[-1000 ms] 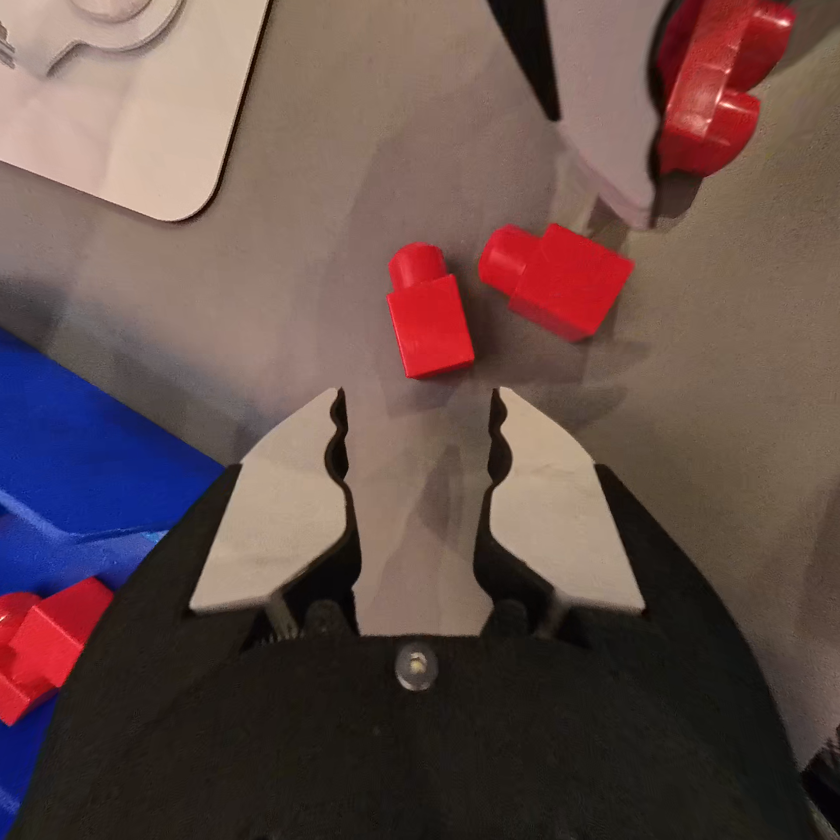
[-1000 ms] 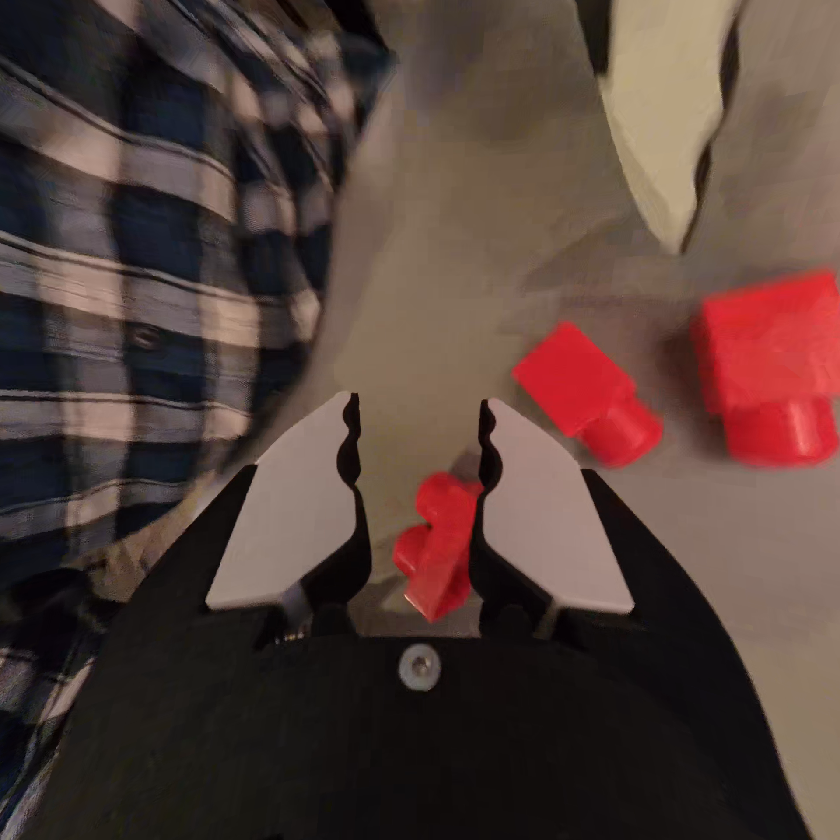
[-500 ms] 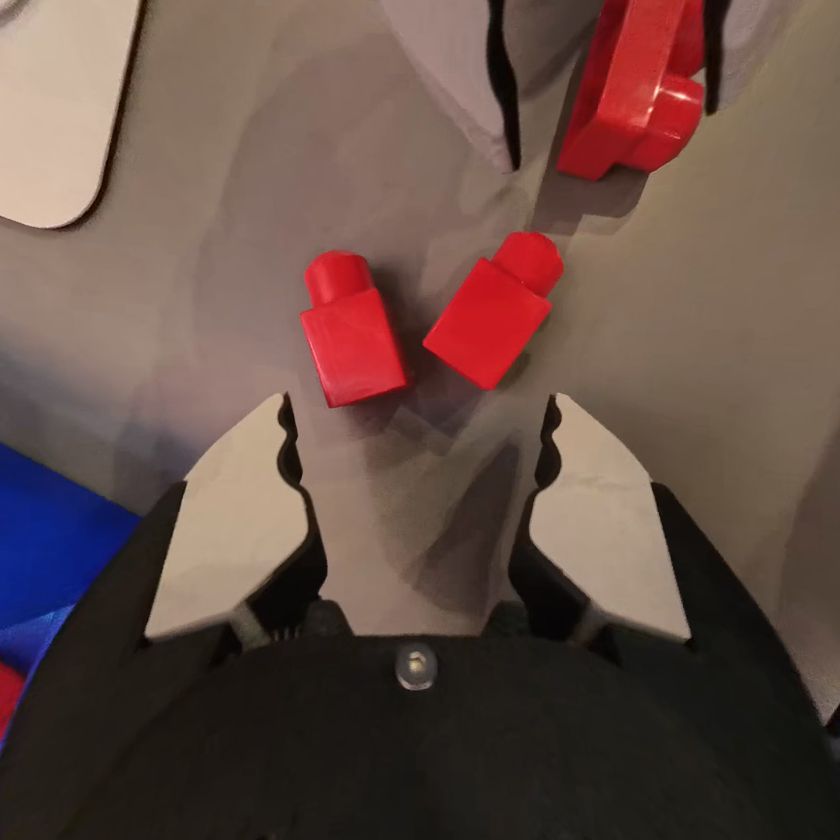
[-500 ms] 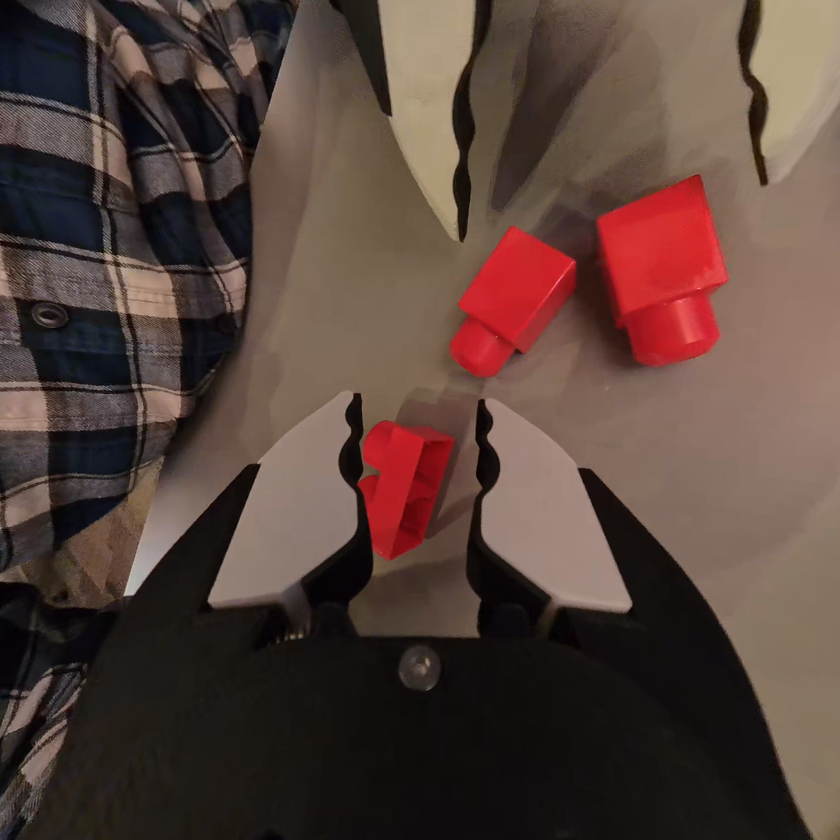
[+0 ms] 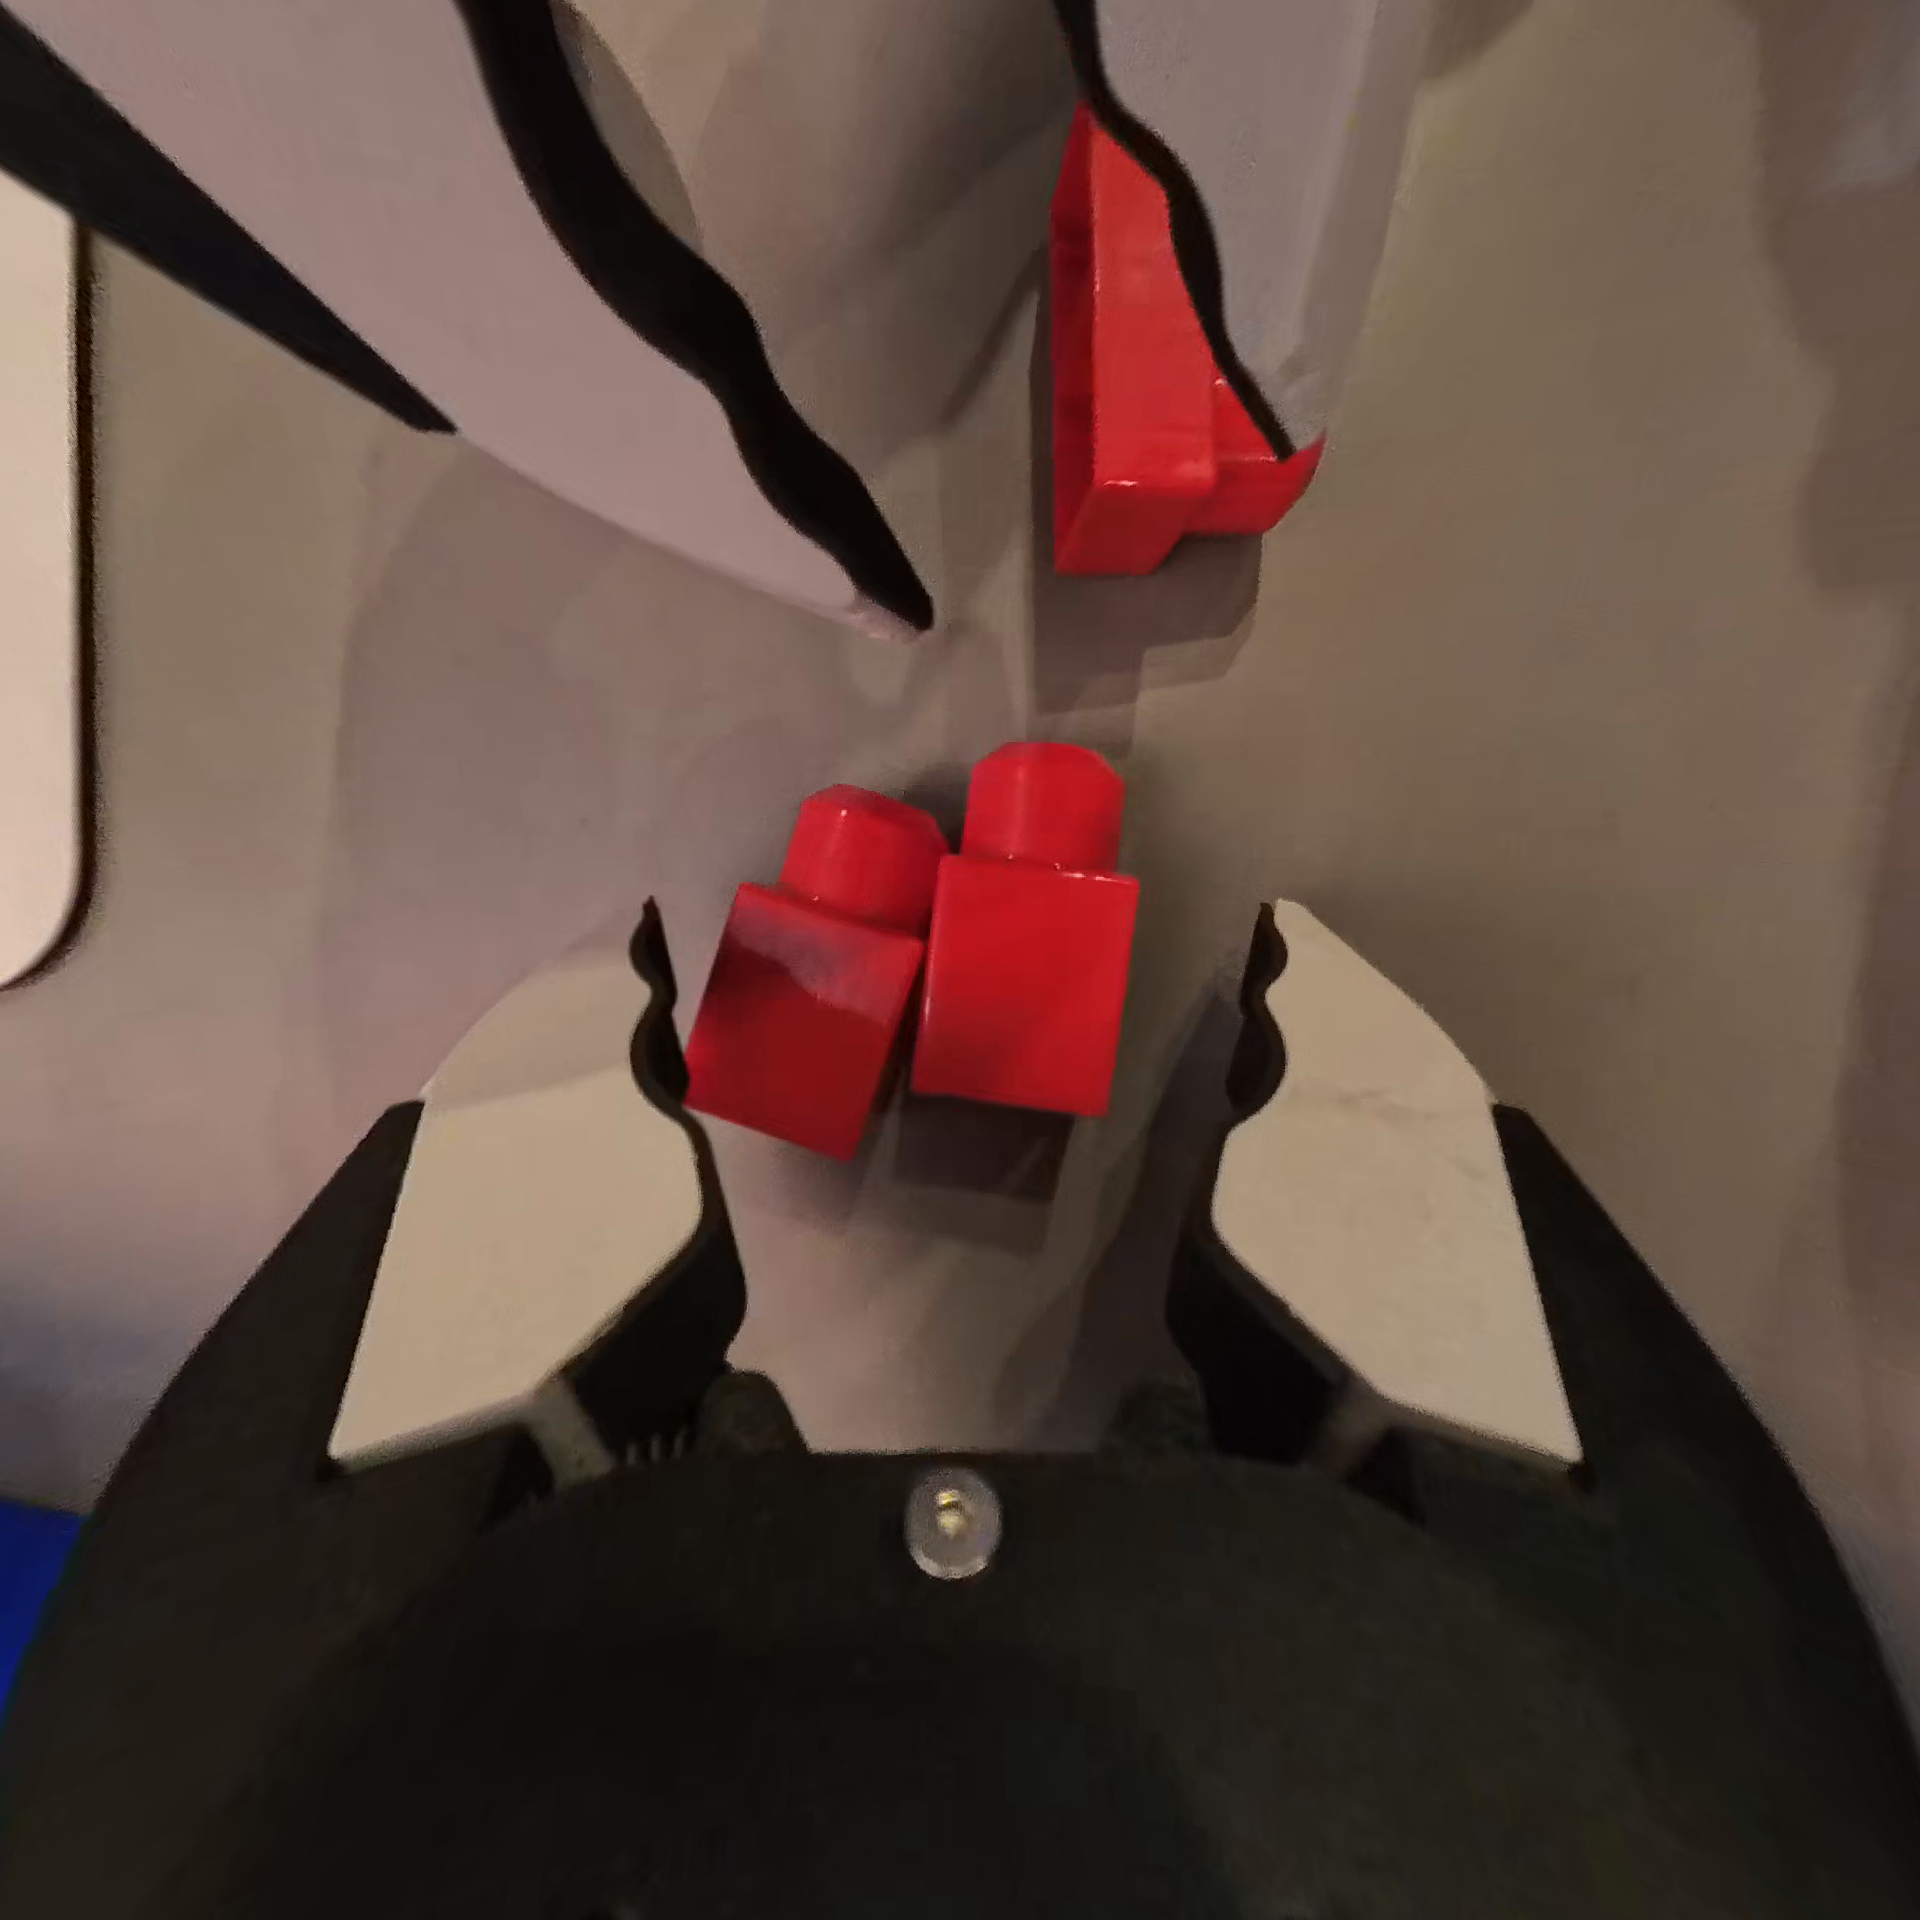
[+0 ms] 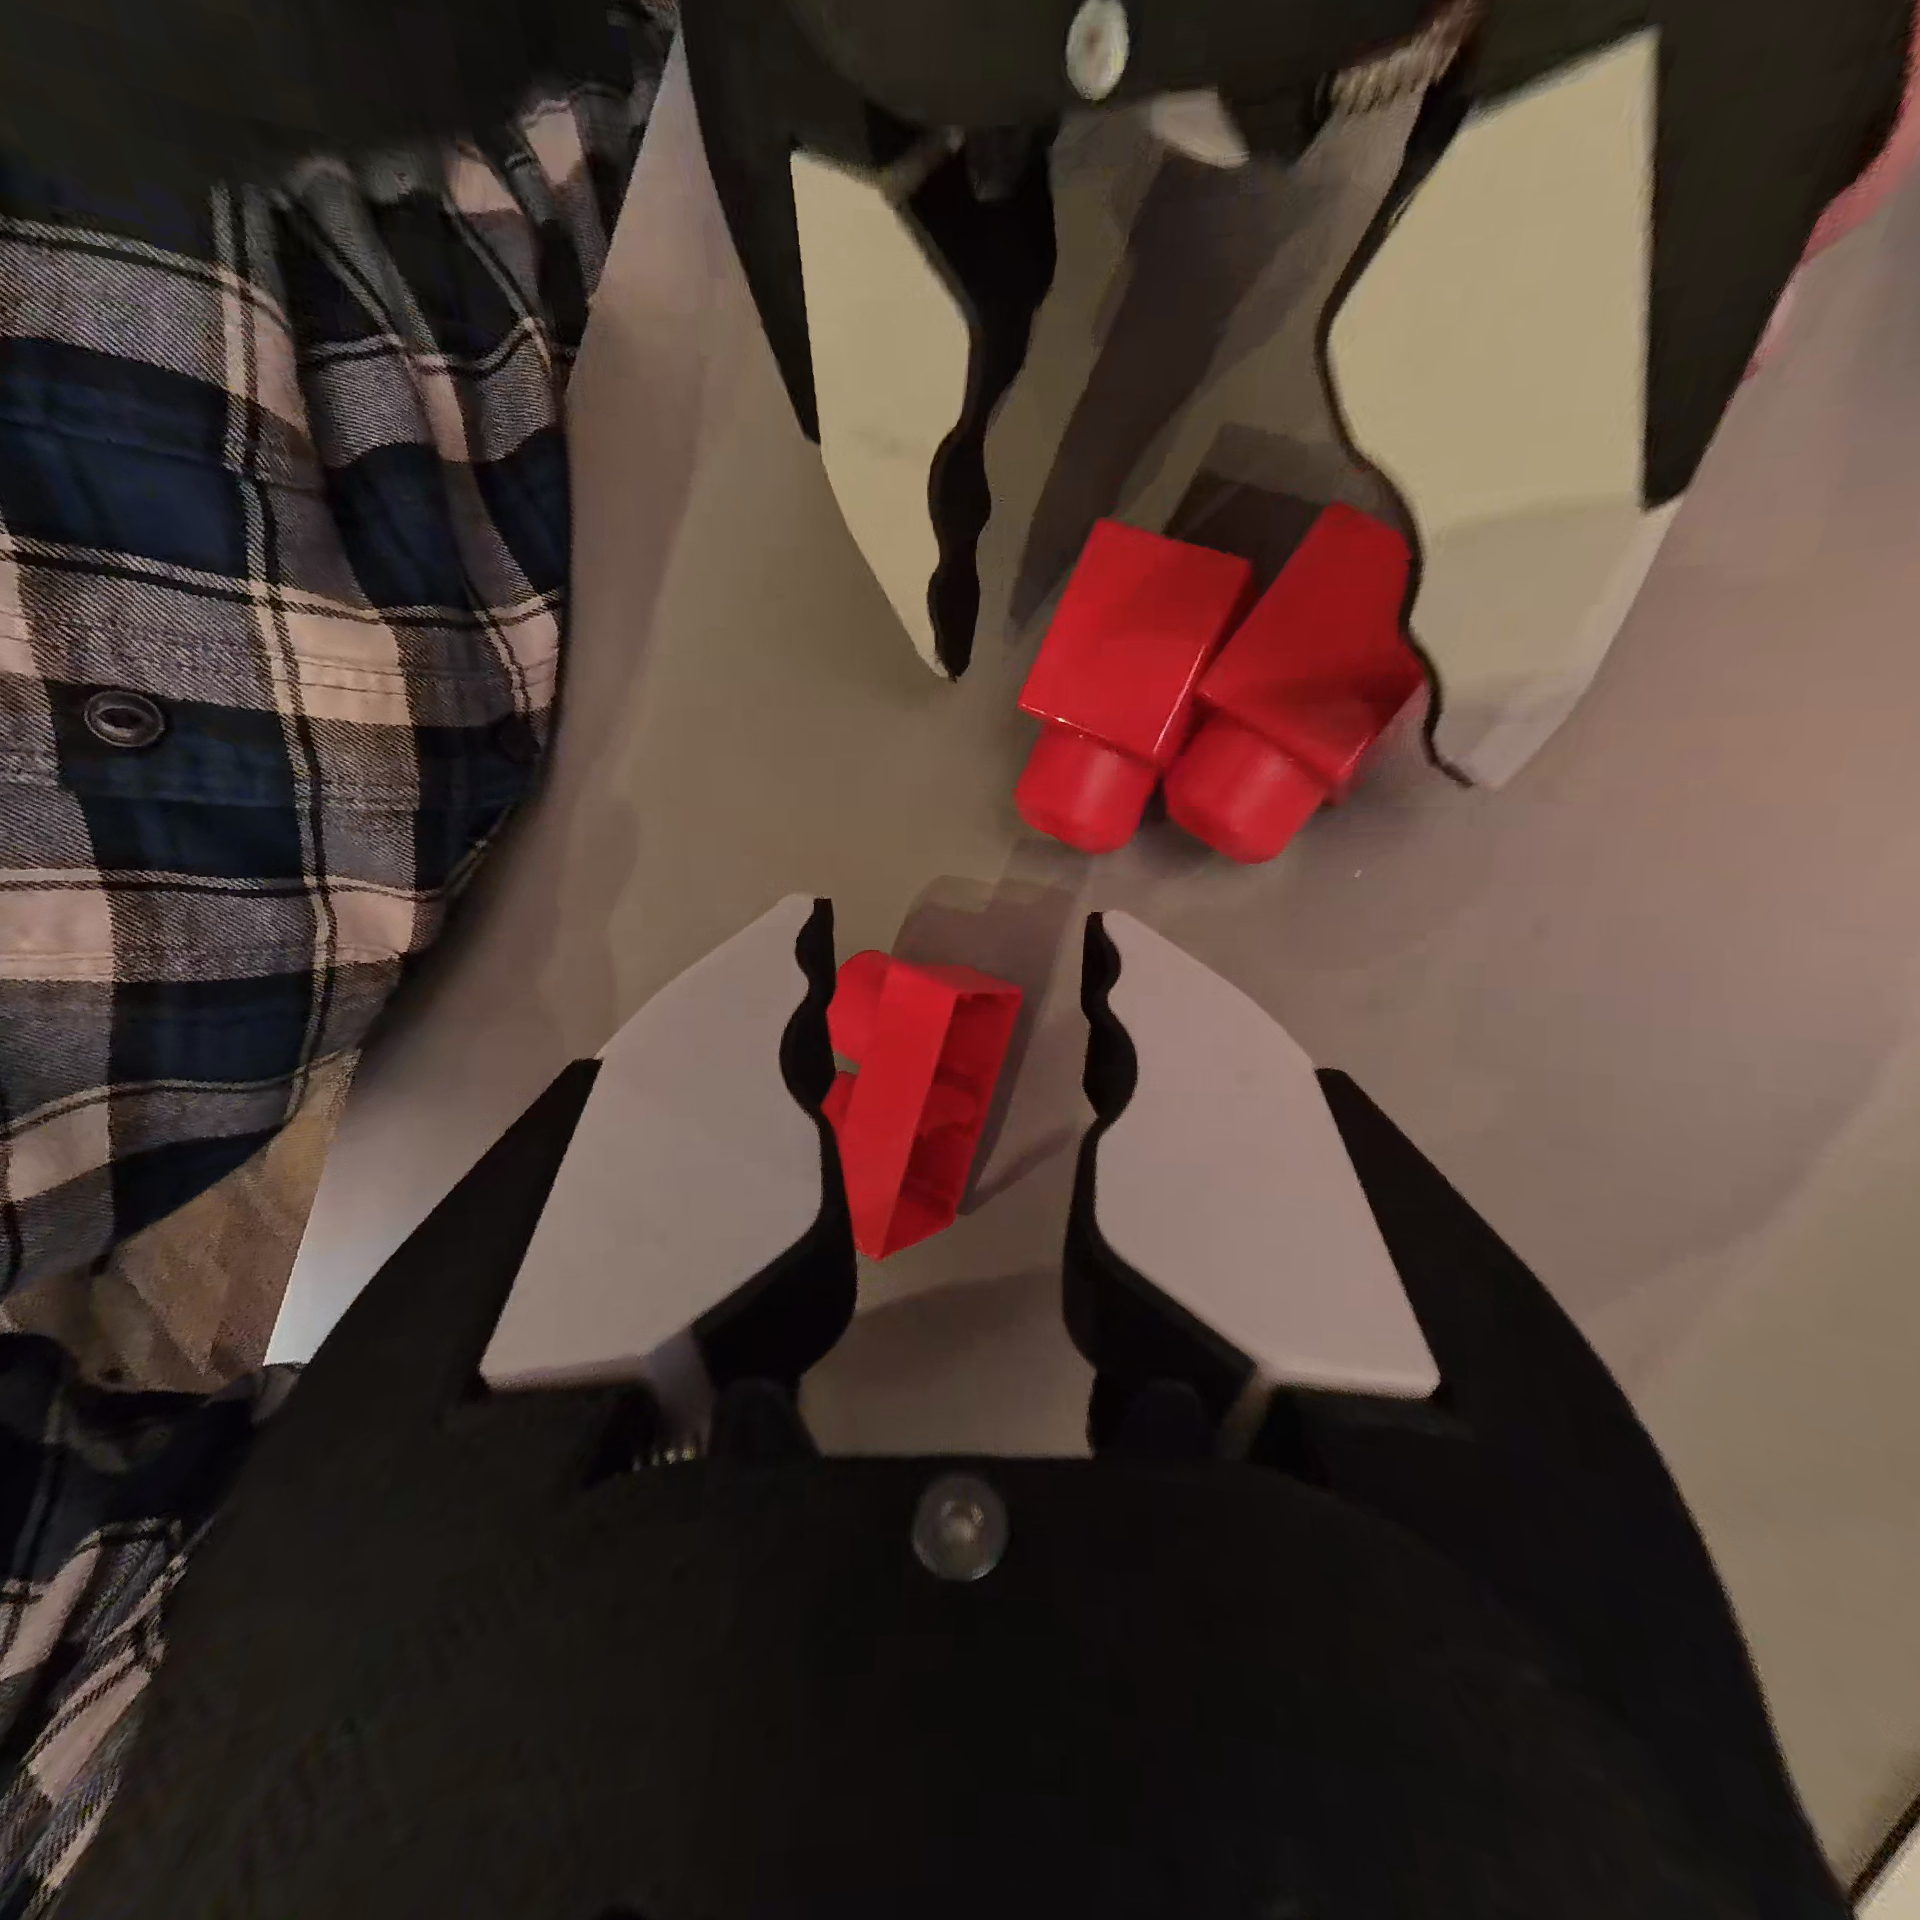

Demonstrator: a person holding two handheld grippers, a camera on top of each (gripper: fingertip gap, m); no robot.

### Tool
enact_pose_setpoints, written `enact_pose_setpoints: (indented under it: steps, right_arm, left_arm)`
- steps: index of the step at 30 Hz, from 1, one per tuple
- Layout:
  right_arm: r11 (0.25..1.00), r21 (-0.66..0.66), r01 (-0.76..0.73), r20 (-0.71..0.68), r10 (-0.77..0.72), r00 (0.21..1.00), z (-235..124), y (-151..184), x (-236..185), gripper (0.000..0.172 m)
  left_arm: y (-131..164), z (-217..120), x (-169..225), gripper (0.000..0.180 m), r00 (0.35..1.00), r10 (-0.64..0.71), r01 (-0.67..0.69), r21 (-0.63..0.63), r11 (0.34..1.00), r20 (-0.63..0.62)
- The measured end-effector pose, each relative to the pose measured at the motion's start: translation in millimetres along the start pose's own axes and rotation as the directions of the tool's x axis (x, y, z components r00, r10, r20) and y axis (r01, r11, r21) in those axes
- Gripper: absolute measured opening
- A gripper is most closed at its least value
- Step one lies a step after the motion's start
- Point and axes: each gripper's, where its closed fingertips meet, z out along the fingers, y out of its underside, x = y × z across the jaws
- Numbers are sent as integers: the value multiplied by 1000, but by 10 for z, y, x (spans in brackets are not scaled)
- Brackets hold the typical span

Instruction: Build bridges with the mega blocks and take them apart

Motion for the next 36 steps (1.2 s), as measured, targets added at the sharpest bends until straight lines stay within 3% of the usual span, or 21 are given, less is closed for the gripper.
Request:
enact_pose_setpoints:
  steps: [8,18,23,27,36]
  right_arm:
    - [1000,-8,-3,2,3,1000,-6,24,-2,45]
    - [1000,-14,2,5,-2,1000,21,17,-18,45]
    - [1000,-2,5,1,-5,1000,-7,-1,-21,44]
    - [1000,-13,8,1,-8,1000,8,9,-29,44]
    - [1000,-9,15,-1,-15,1000,-13,2,-39,44]
  left_arm:
    - [296,-187,-86,95,994,-108,108,-19,994,27]
    - [182,-130,73,91,996,-91,91,-1,996,-10]
    - [147,-196,-79,98,996,-85,84,24,996,32]
    - [37,-122,-63,103,1000,24,-24,20,1000,20]
    - [37,28,-36,79,996,76,-74,54,996,-36]
